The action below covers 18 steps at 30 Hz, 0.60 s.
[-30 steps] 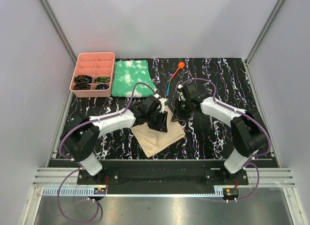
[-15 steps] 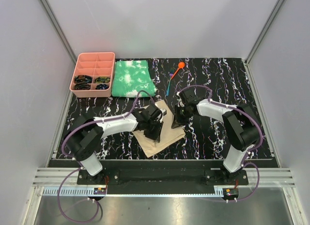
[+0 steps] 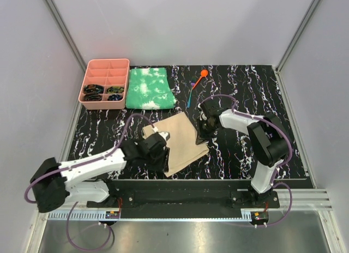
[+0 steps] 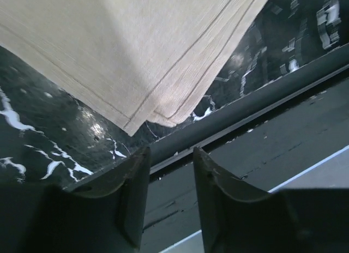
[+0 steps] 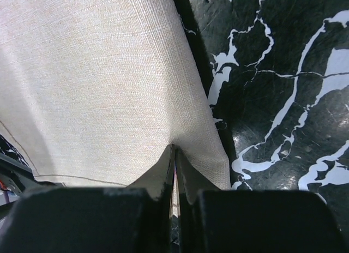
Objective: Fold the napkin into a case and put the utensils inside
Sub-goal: Fold the rectangle-folded napkin at the center of the board.
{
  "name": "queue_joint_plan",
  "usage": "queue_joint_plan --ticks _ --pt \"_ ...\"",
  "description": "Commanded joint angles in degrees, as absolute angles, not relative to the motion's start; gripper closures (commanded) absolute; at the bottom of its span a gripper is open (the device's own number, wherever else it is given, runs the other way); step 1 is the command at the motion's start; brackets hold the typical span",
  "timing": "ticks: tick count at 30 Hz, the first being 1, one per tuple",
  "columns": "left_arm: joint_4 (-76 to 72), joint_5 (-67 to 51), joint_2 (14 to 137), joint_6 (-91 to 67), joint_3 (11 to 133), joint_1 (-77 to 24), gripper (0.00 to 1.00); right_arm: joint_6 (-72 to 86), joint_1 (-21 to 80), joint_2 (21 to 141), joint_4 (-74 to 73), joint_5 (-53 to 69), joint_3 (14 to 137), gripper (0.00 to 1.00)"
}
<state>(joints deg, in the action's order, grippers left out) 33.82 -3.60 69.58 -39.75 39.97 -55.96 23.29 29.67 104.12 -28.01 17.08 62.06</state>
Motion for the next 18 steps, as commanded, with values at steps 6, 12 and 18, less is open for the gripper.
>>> queue_joint_plan --ticks 6,12,18 --pt "27.7 -1.03 76.26 -33.67 53.07 -46.51 0.62 24.34 33.48 97.74 -31.12 16.25 65.3 0.91" --pt "24.09 1.5 90.16 -30.76 56.69 -44.56 0.73 29.53 35.07 96.59 -24.18 20.31 59.16 0.91" --pt "15.4 -6.49 90.36 -35.59 46.87 -45.17 0.74 24.97 33.58 100.72 -26.54 13.02 58.71 0.92"
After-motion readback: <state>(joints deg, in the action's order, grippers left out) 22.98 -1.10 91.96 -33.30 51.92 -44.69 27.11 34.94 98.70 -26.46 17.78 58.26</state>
